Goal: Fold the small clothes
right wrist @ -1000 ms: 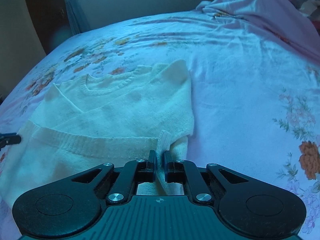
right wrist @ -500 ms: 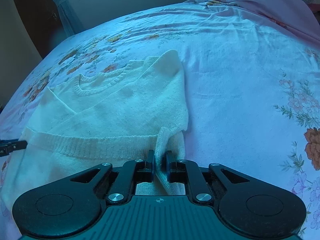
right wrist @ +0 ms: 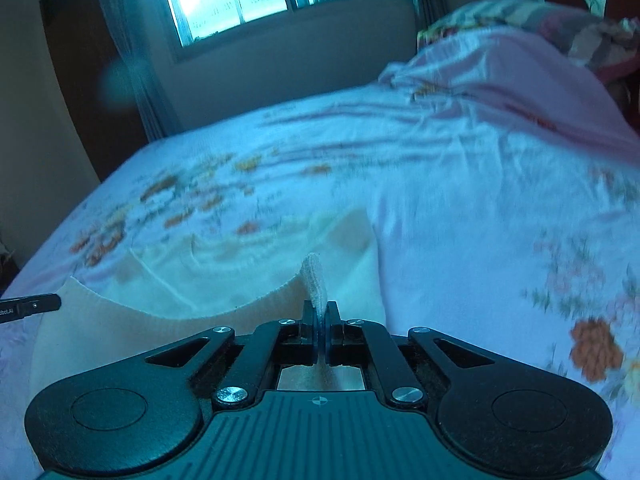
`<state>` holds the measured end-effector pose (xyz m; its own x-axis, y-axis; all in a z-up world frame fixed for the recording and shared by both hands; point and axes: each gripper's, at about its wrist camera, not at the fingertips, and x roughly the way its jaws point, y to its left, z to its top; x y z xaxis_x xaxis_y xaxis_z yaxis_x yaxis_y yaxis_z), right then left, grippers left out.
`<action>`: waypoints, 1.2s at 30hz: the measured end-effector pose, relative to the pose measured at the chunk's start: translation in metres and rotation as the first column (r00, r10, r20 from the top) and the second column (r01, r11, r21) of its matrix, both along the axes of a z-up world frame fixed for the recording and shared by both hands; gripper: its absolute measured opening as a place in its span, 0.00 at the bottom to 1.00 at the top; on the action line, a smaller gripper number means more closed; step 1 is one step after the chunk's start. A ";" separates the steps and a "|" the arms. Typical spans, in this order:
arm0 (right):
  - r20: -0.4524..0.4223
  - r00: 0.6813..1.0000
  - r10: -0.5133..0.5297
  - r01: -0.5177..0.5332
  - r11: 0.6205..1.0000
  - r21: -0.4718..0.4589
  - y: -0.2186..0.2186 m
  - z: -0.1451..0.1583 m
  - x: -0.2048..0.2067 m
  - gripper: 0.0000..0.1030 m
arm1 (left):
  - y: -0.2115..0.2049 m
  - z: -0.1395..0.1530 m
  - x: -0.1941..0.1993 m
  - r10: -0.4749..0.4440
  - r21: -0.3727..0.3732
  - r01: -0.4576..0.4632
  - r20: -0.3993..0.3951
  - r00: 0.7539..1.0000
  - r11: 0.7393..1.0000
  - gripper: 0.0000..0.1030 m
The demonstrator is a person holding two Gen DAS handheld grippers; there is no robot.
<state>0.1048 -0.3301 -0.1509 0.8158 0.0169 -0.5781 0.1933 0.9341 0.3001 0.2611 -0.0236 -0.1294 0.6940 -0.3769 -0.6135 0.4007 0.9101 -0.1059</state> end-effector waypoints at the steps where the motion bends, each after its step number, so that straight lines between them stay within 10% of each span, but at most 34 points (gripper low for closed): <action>1: 0.013 1.000 -0.003 0.003 1.000 -0.003 -0.001 0.005 0.005 0.02 | -0.001 0.004 0.006 0.007 -0.008 -0.007 0.011 1.000 1.000 0.01; 12: 0.009 0.999 -0.042 0.043 0.998 -0.052 -0.032 -0.006 0.133 0.02 | -0.033 -0.015 0.126 0.124 -0.029 -0.125 -0.026 0.992 0.992 0.01; 18: -0.196 0.977 -0.084 0.064 0.992 -0.106 -0.038 -0.078 0.184 0.02 | -0.061 -0.081 0.152 0.130 0.172 -0.108 -0.125 0.984 0.979 0.05; 25: -0.129 0.982 -0.140 0.126 0.986 -0.113 -0.041 -0.053 0.156 0.02 | -0.038 -0.057 0.121 0.133 0.142 -0.118 -0.097 0.986 0.983 0.21; 36: -0.147 0.986 0.073 -0.083 0.995 -0.060 0.051 -0.049 0.053 0.03 | -0.040 -0.068 0.011 0.046 0.155 -0.014 -0.206 0.977 0.988 0.32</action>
<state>0.1575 -0.2793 -0.1995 0.7212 0.0353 -0.6919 0.1562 0.9647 0.2121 0.2722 -0.0639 -0.1977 0.5542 -0.2488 -0.7944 0.3566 0.9333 -0.0435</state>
